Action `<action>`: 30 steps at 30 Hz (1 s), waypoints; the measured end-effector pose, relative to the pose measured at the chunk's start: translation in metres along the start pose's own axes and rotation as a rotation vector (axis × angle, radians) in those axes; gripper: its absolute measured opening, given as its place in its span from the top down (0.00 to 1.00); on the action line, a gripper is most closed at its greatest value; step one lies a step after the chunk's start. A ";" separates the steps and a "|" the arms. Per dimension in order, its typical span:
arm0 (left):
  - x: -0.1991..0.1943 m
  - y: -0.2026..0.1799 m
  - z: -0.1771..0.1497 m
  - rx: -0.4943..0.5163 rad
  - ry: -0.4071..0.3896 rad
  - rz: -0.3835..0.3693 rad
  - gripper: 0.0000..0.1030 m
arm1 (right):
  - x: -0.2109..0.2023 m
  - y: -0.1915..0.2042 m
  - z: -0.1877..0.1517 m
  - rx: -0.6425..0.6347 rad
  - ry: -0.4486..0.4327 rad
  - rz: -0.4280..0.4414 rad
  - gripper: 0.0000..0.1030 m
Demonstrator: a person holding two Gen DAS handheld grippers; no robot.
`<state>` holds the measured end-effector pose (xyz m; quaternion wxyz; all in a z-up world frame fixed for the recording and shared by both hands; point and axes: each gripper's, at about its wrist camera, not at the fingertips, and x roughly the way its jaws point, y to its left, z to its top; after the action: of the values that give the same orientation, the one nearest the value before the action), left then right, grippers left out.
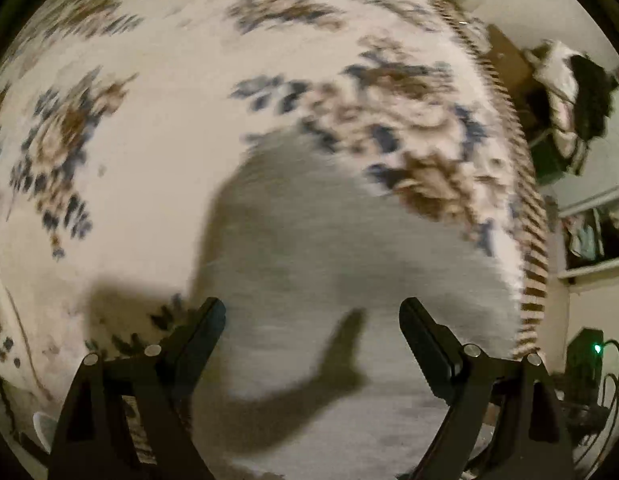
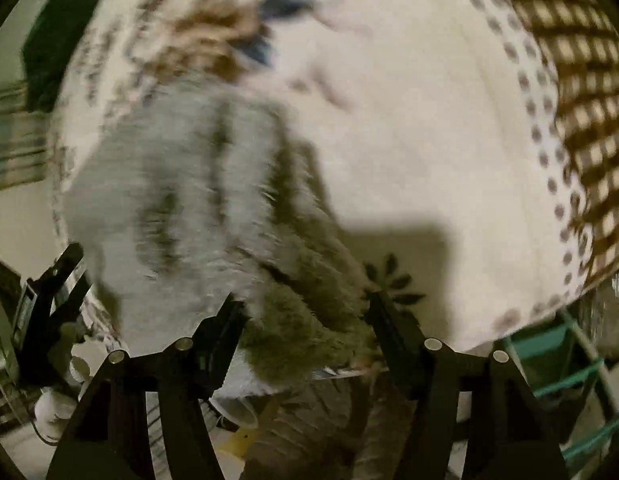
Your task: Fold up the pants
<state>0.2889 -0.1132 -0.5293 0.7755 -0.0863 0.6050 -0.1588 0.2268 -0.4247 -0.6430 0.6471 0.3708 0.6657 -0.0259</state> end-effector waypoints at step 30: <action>0.111 -0.156 0.056 0.580 0.316 -0.100 0.83 | 0.025 -0.065 -0.032 0.125 0.124 0.091 0.41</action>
<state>0.3447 -0.3015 -0.5649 0.6555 0.1344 0.6424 -0.3737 0.1689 -0.4437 -0.6890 0.5808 0.4413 0.6839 -0.0152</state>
